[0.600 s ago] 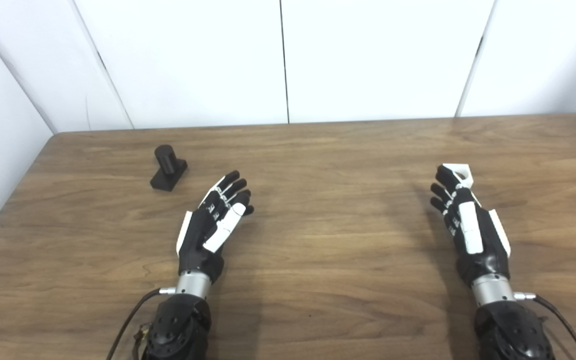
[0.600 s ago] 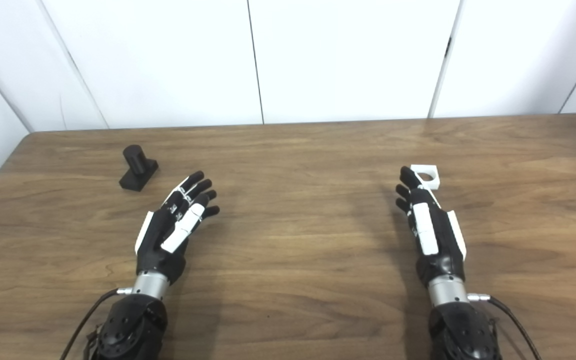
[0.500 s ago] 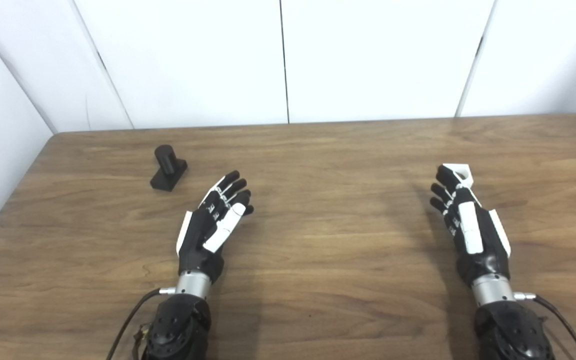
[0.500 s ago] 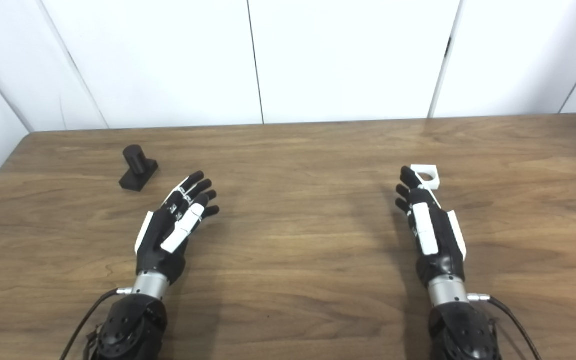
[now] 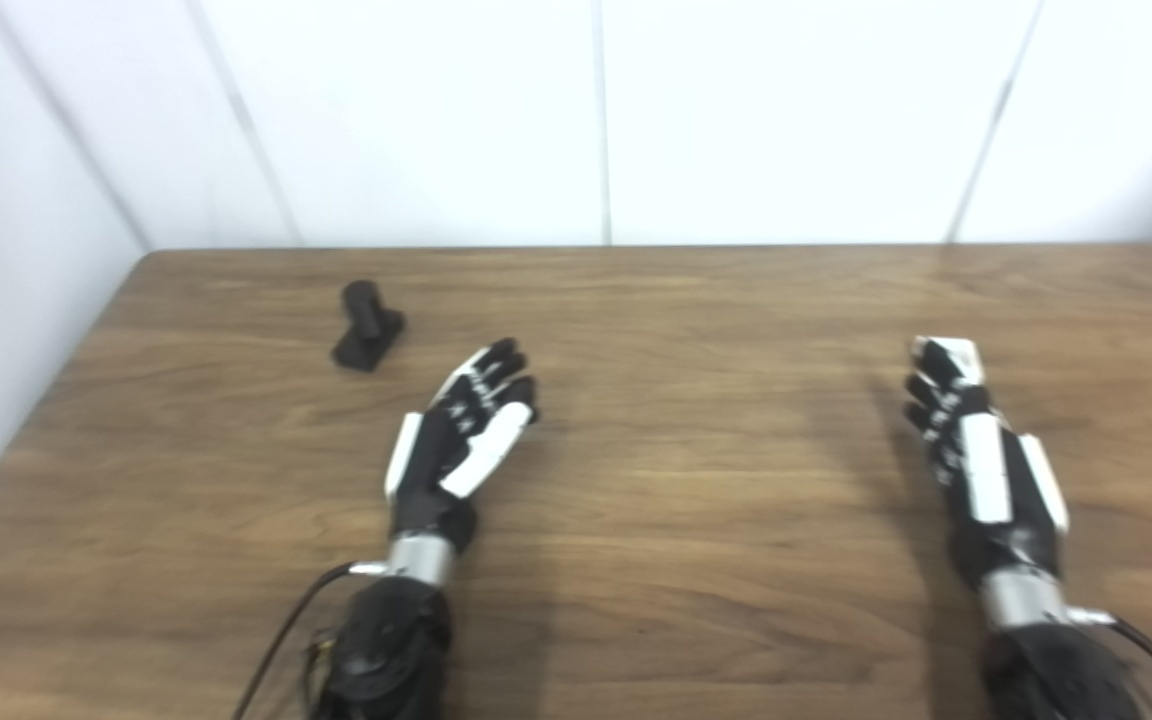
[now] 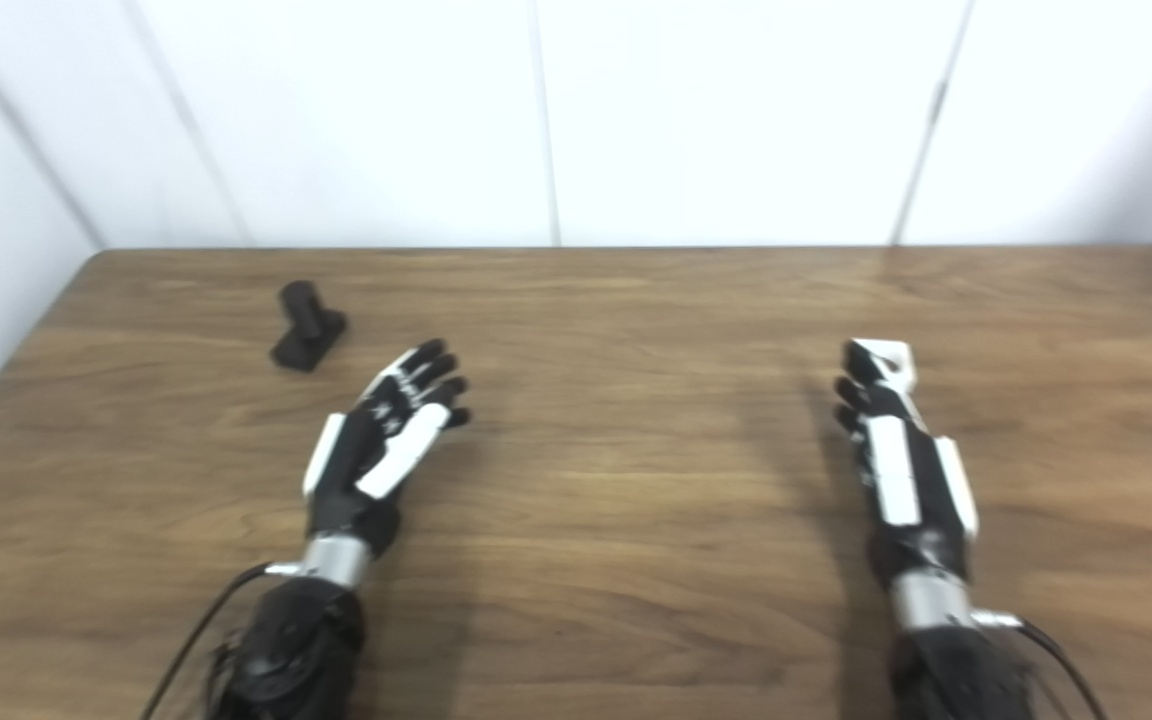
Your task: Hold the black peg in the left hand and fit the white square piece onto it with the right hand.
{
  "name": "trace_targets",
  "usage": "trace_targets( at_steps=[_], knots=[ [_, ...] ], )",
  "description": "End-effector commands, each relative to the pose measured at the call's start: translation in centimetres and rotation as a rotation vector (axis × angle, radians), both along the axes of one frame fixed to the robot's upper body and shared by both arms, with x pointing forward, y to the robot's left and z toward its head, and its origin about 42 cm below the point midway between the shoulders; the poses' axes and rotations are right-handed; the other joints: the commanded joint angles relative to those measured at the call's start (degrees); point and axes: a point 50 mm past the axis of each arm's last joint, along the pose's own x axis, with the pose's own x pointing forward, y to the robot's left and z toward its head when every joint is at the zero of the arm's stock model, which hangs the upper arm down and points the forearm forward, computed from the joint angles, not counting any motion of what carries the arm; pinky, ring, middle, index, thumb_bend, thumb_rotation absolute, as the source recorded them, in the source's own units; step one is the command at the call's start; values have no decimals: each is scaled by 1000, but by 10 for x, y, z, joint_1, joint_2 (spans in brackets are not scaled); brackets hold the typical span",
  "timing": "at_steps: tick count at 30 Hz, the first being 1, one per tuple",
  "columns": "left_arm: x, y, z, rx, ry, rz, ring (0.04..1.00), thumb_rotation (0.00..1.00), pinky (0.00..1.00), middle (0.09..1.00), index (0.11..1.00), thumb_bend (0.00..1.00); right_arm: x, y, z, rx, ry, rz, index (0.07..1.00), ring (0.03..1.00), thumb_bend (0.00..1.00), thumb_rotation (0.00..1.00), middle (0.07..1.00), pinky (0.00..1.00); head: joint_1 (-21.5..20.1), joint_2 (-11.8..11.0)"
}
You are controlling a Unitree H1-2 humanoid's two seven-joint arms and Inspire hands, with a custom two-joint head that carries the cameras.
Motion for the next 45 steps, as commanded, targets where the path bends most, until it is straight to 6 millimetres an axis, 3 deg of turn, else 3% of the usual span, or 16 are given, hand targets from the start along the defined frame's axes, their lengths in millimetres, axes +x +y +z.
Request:
trace_targets(
  at_steps=[1, 10, 14, 21, 28, 36, 45],
  knots=[
    [6, -6, 9, 4, -60, 0, 816, 336, 706, 832, 815, 535, 3, -7, 11, 6, -81, 15, 903, 918, 731, 906, 932, 919, 0, 0],
    [6, -5, 12, 76, -78, 36, 817, 351, 705, 820, 811, 538, 3, -15, 10, 12, -67, 14, 914, 931, 732, 906, 936, 936, 6, -1],
    [6, 0, 16, 30, -70, 32, 817, 301, 718, 806, 793, 540, 2, -15, 9, 17, -68, 19, 909, 922, 711, 902, 930, 918, 6, -2],
    [9, 11, 26, 185, -130, 85, 760, 288, 652, 771, 735, 621, 2, -16, 10, 13, -67, 22, 897, 915, 723, 894, 922, 908, 9, -1],
    [9, 16, 37, 309, -177, 196, 715, 134, 614, 733, 690, 614, 2, -19, 8, 16, -65, 21, 889, 900, 724, 877, 916, 891, 12, -1],
    [12, 20, 48, 397, -220, 278, 723, 49, 632, 740, 689, 614, 3, -19, 7, 15, -64, 23, 878, 897, 713, 878, 911, 880, 17, -3],
    [21, 30, 57, 512, -240, 372, 717, 67, 627, 751, 689, 650, 6, -21, 4, 22, -59, 31, 863, 887, 736, 862, 902, 872, 20, -4]
  ],
)
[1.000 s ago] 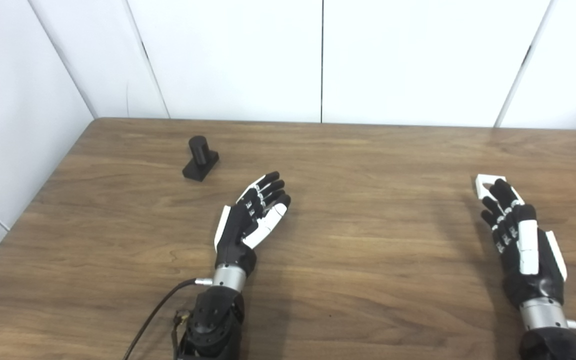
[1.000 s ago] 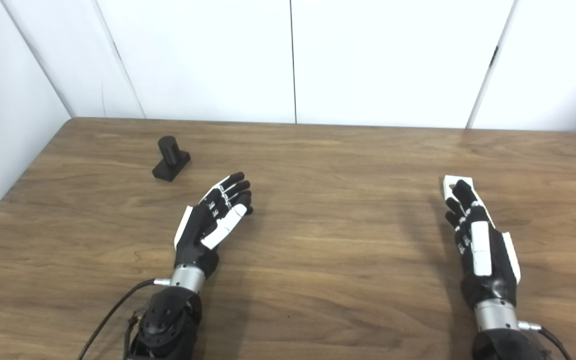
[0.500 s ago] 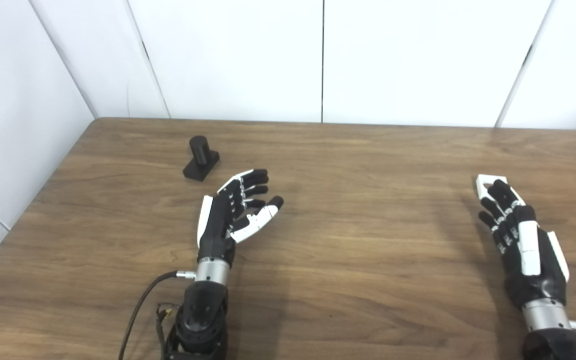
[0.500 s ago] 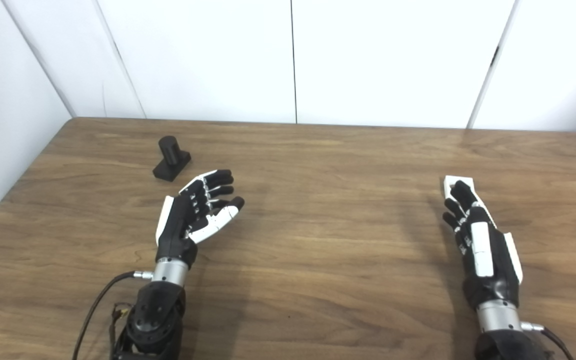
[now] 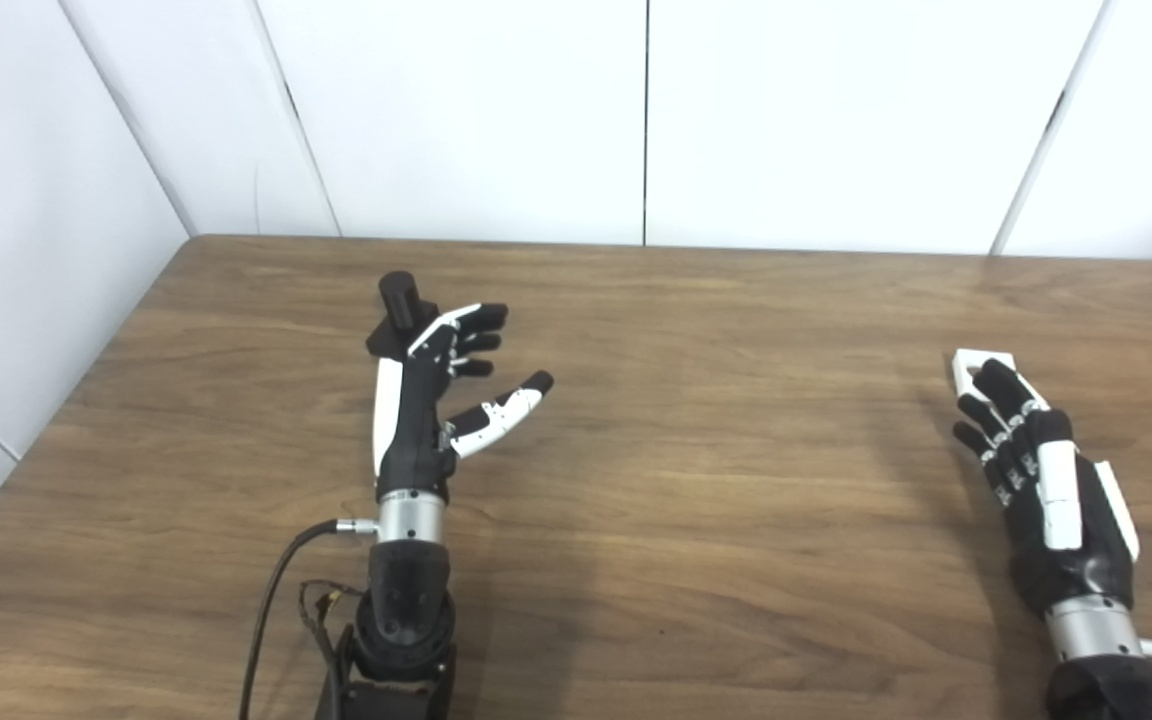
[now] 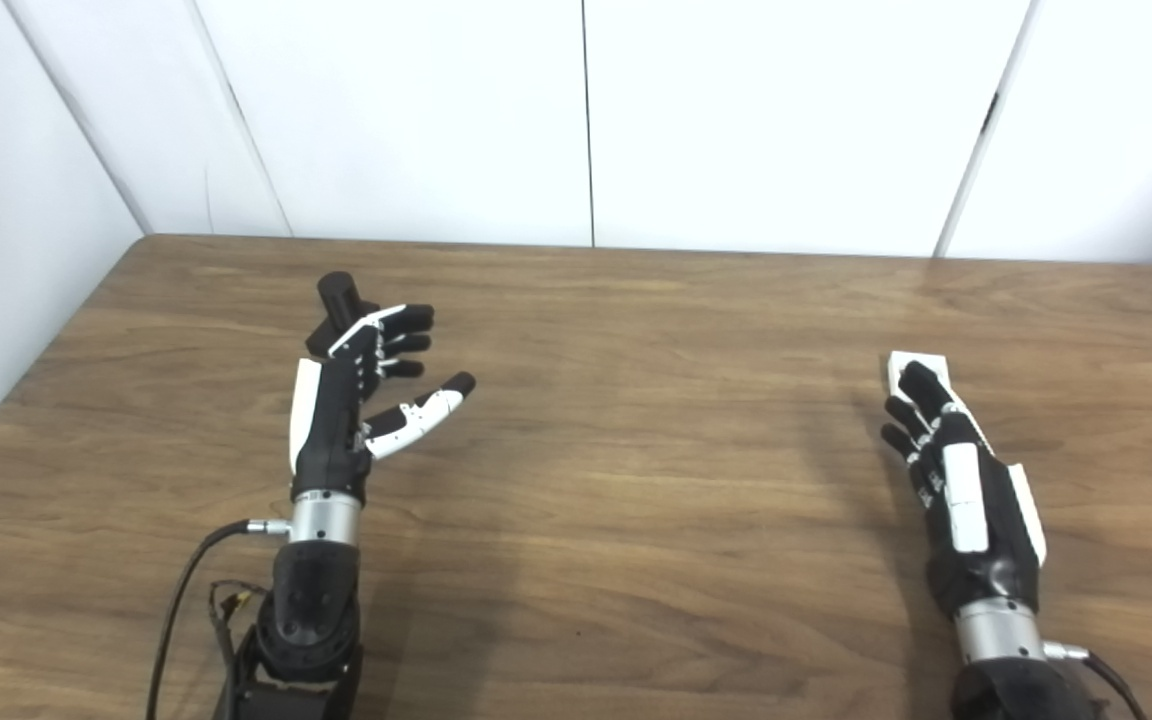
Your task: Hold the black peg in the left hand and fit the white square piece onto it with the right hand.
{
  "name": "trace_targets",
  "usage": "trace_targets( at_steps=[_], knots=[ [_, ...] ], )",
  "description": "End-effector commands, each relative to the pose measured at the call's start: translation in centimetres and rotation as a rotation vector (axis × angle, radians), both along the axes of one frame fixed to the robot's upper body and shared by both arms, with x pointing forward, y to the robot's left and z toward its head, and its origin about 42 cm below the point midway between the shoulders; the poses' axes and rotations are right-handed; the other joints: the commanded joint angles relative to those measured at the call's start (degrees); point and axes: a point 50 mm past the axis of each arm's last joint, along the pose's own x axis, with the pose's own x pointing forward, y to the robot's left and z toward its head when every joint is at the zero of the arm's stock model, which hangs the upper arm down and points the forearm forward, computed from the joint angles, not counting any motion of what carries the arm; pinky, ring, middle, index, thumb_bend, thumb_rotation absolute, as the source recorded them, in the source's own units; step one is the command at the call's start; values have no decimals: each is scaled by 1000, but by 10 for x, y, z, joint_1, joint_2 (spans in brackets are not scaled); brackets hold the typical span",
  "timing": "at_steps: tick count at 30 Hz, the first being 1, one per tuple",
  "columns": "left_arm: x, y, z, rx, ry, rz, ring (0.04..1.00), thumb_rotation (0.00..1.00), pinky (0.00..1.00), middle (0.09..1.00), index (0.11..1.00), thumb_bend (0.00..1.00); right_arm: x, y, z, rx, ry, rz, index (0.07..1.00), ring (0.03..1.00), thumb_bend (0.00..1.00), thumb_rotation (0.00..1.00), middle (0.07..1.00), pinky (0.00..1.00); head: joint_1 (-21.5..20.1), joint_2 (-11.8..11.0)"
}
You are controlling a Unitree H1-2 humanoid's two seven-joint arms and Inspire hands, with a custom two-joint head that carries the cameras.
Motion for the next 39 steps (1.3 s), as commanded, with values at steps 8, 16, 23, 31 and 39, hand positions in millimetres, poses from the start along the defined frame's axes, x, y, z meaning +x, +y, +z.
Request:
trace_targets(
  at_steps=[8, 16, 23, 31, 39],
  knots=[
    [19, 12, 32, 231, -113, 161, 749, 124, 670, 745, 671, 672, 6, -4, 8, -9, -58, 5, 855, 884, 758, 870, 897, 870, 1, 0],
    [29, 20, 39, 282, -123, 206, 757, 108, 676, 758, 675, 665, 6, -5, 8, -5, -59, 9, 841, 873, 749, 864, 889, 857, 2, -1],
    [37, 26, 41, 367, -119, 254, 741, 157, 600, 773, 689, 680, 5, -6, 10, -10, -54, 11, 827, 870, 731, 875, 885, 842, 3, -1],
    [44, 28, 42, 467, -104, 324, 789, 229, 607, 832, 705, 726, 5, -5, 10, -10, -57, 20, 826, 866, 714, 888, 886, 842, 2, -1],
    [54, 37, 42, 514, -84, 379, 816, 252, 617, 849, 709, 740, 3, -6, 11, -11, -55, 17, 825, 867, 722, 884, 887, 842, 1, 1]
  ],
)
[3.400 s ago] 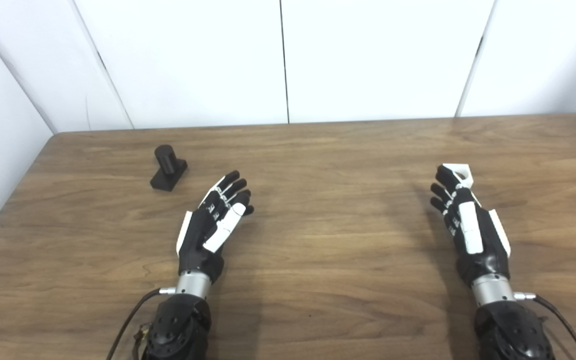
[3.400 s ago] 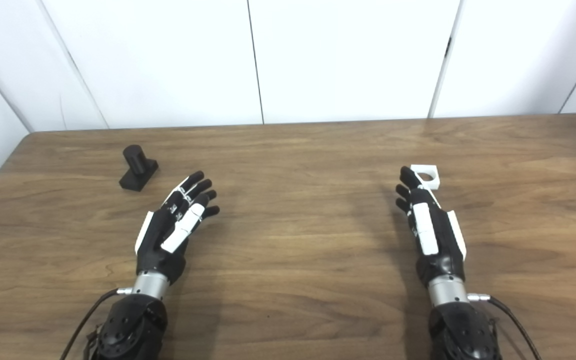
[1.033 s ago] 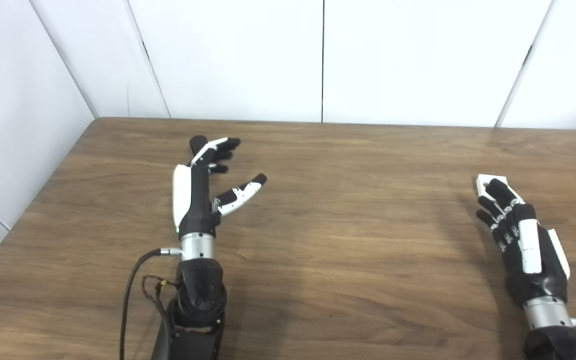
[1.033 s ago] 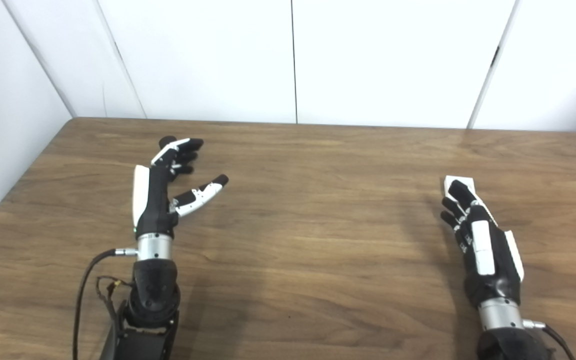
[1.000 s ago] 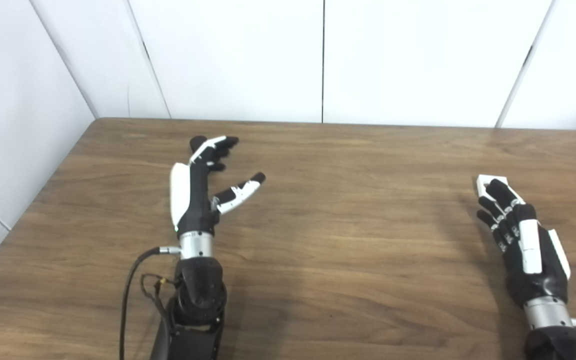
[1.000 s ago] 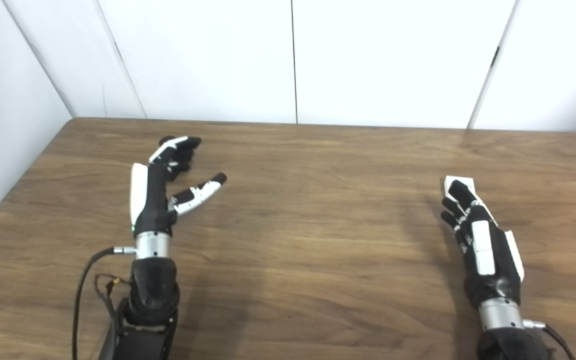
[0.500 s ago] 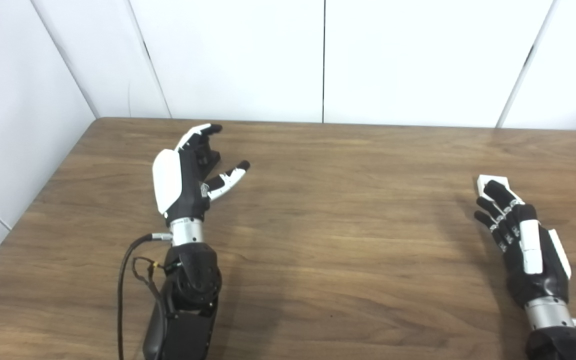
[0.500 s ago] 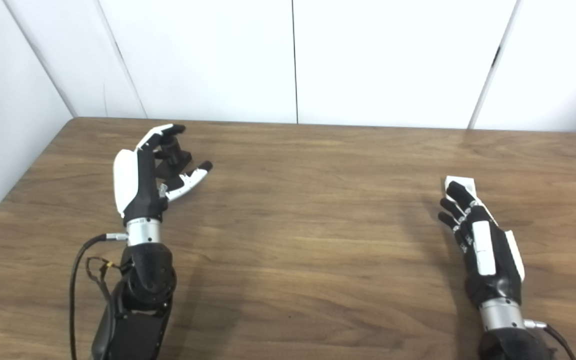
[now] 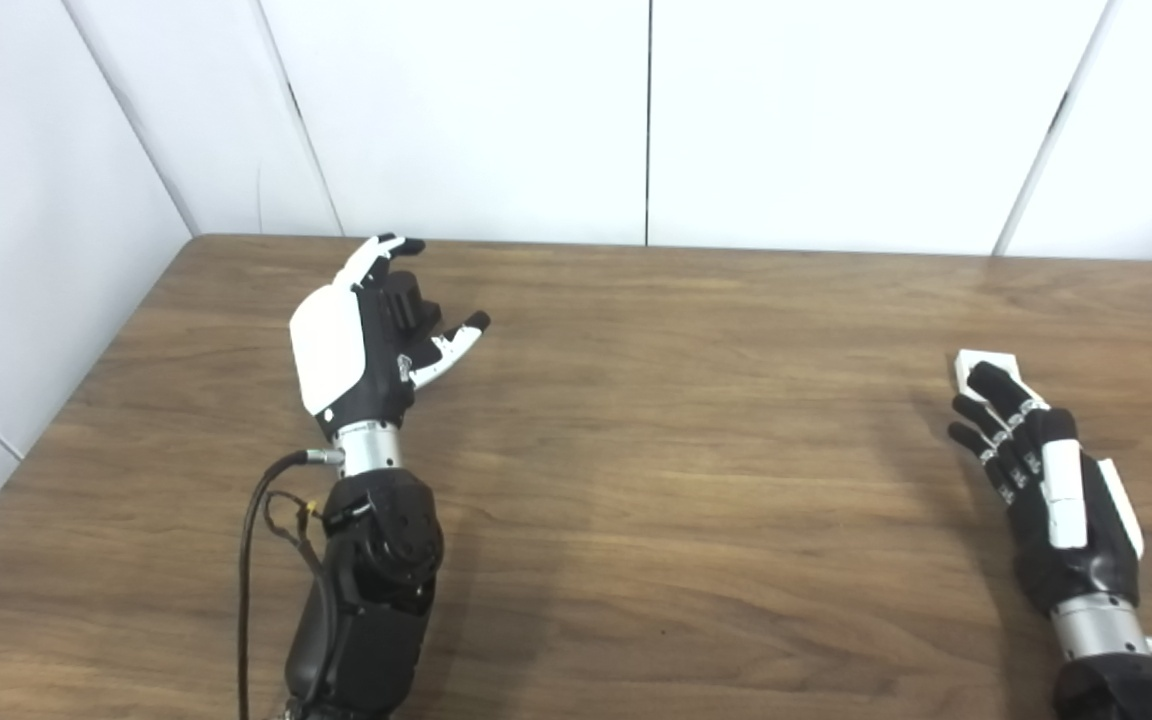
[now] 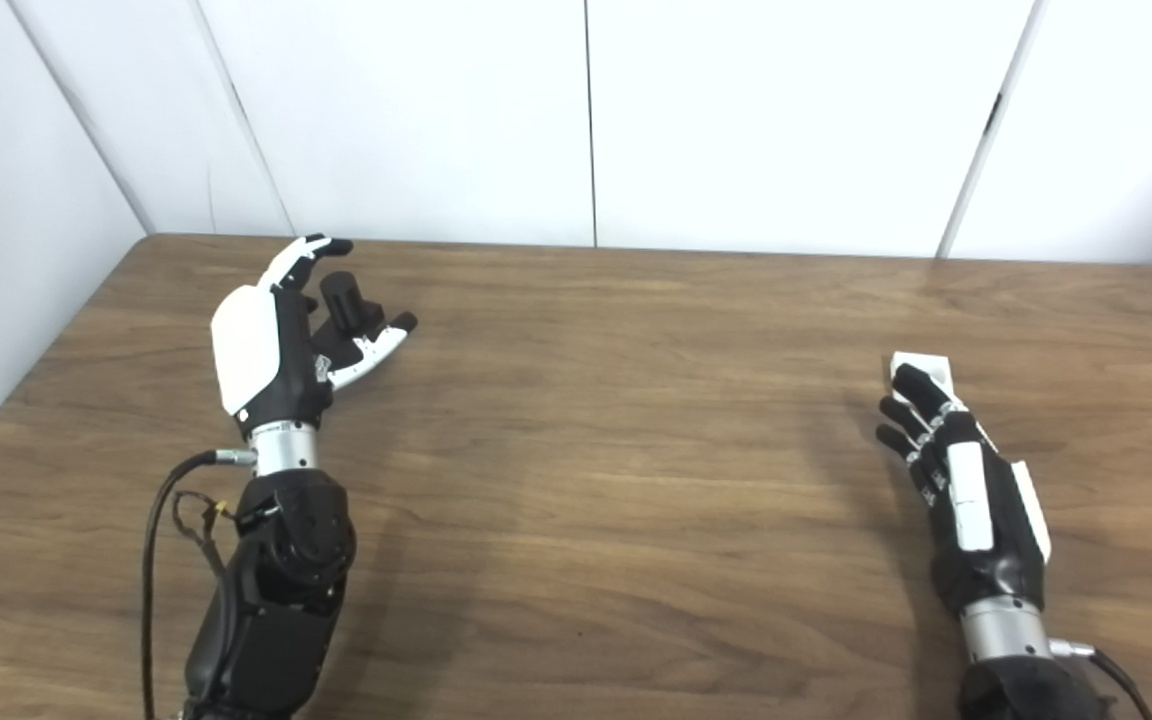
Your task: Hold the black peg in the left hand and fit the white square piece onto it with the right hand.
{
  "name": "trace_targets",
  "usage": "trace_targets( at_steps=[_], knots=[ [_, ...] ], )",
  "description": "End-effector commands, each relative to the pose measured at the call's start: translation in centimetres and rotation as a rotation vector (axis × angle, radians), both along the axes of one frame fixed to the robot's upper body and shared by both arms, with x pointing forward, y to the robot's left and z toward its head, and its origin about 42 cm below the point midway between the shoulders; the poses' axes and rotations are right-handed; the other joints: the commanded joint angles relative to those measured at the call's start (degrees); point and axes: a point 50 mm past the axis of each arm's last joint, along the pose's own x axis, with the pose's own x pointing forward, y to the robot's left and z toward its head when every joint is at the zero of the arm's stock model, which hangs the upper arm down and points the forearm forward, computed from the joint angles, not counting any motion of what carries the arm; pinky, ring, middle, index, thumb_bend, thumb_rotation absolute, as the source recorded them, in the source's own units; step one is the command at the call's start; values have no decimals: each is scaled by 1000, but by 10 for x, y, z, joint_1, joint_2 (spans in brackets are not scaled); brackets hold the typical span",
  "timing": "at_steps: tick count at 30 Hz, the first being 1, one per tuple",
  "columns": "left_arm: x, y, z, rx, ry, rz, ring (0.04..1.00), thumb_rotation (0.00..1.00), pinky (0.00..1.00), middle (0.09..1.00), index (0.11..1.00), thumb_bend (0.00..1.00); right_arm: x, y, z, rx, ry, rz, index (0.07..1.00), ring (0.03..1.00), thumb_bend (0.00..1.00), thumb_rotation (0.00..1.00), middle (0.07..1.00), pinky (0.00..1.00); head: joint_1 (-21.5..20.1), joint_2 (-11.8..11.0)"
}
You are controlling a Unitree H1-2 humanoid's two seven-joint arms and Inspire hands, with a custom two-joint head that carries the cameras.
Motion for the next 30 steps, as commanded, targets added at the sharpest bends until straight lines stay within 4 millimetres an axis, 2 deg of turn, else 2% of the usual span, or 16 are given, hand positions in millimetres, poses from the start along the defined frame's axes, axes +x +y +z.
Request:
trace_targets(
  at_steps=[1, 15, 21, 30],
  knots=[
    [12, 6, 21, 58, -85, 41, 819, 252, 618, 850, 708, 744, 2, -3, 11, -6, -54, 6, 824, 867, 720, 885, 887, 843, 0, 0],
    [22, 21, 17, 142, -63, 136, 874, 282, 681, 888, 717, 745, 2, -3, 13, -15, -58, 18, 822, 866, 703, 894, 885, 858, -2, 2],
    [26, 27, 15, 169, -53, 171, 891, 285, 808, 896, 715, 749, 1, -3, 14, -15, -54, 16, 814, 868, 695, 899, 884, 856, -3, 2],
    [35, 35, 12, 184, -9, 225, 907, 327, 844, 904, 720, 773, -4, -1, 18, -18, -48, 21, 808, 864, 703, 894, 881, 863, -5, 4]
  ],
)
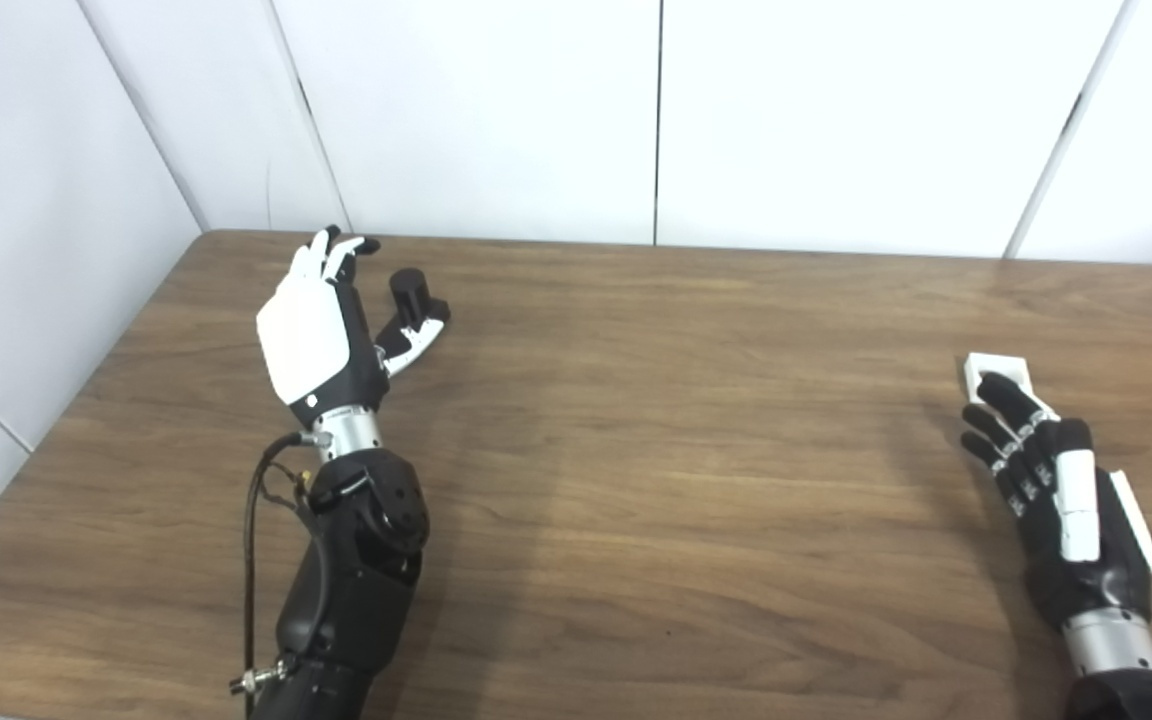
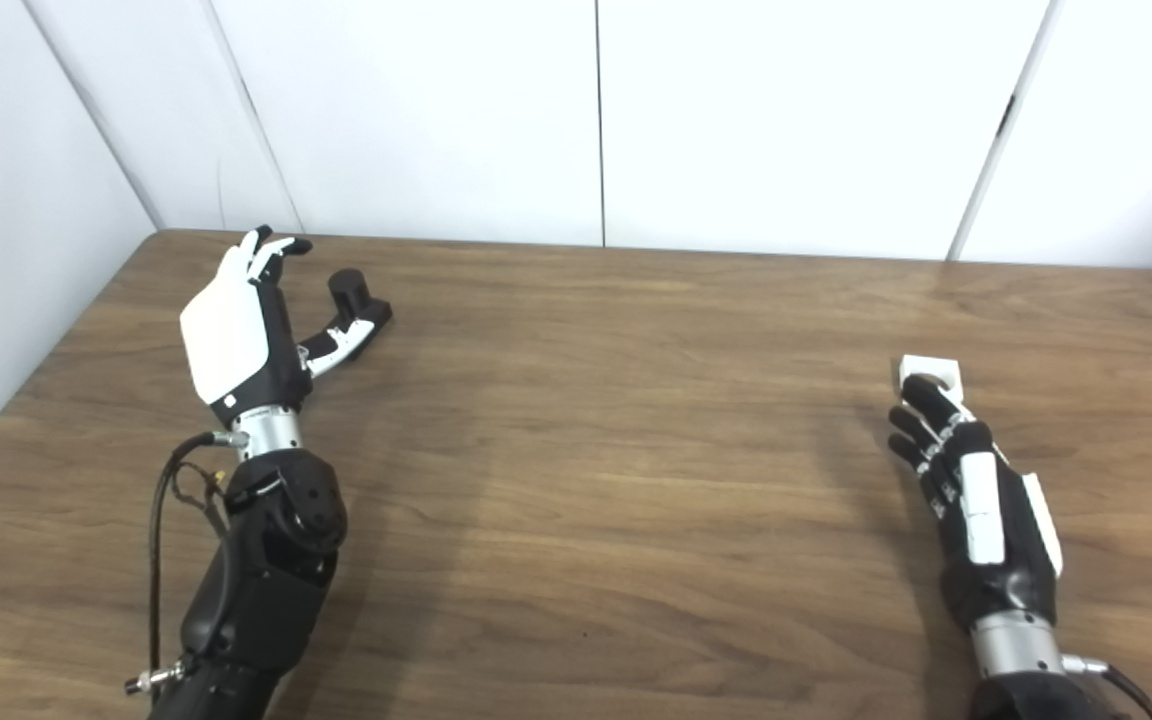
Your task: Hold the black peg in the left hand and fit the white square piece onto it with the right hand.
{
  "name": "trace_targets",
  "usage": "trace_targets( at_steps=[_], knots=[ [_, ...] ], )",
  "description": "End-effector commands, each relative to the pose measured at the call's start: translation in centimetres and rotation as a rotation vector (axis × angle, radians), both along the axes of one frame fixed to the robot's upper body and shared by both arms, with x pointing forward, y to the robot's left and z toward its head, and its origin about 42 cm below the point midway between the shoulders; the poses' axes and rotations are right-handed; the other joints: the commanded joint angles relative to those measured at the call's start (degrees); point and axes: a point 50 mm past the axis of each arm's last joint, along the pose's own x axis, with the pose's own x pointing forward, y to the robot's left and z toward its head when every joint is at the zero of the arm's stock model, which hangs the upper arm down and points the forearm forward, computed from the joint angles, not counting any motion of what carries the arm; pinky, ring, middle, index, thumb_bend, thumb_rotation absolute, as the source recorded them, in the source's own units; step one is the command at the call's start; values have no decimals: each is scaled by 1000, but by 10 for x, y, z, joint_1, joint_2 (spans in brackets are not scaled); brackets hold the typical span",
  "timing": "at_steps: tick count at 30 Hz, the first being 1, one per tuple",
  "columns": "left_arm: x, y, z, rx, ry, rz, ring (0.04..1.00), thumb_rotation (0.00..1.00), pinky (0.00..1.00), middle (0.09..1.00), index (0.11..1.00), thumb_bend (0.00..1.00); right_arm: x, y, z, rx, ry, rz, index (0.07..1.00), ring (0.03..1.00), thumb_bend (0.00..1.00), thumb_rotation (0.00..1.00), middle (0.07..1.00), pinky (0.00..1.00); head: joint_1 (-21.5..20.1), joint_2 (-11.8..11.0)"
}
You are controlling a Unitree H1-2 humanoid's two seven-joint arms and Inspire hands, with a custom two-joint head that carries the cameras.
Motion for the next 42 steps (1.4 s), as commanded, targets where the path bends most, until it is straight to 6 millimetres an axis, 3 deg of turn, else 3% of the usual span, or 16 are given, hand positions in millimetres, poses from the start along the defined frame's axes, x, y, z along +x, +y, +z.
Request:
trace_targets(
  at_steps=[1, 9, 31, 42],
  knots=[
    [15, 6, 26, 56, -73, 35, 909, 336, 843, 906, 723, 782, 5, 0, 18, -10, -68, 17, 808, 863, 705, 895, 881, 863, 0, 0],
    [23, 10, 21, 36, -23, 56, 934, 380, 882, 922, 732, 823, 5, 0, 18, -15, -64, 17, 814, 857, 690, 909, 883, 867, -2, 2],
    [36, 20, 4, 45, 79, 84, 912, 429, 816, 911, 698, 829, 3, 1, 19, -10, -71, 15, 801, 853, 685, 905, 878, 869, -7, 3],
    [40, 21, -6, 36, 113, 75, 920, 419, 870, 915, 678, 834, 2, 3, 20, -9, -73, 14, 805, 859, 703, 904, 885, 876, -9, 3]
  ],
)
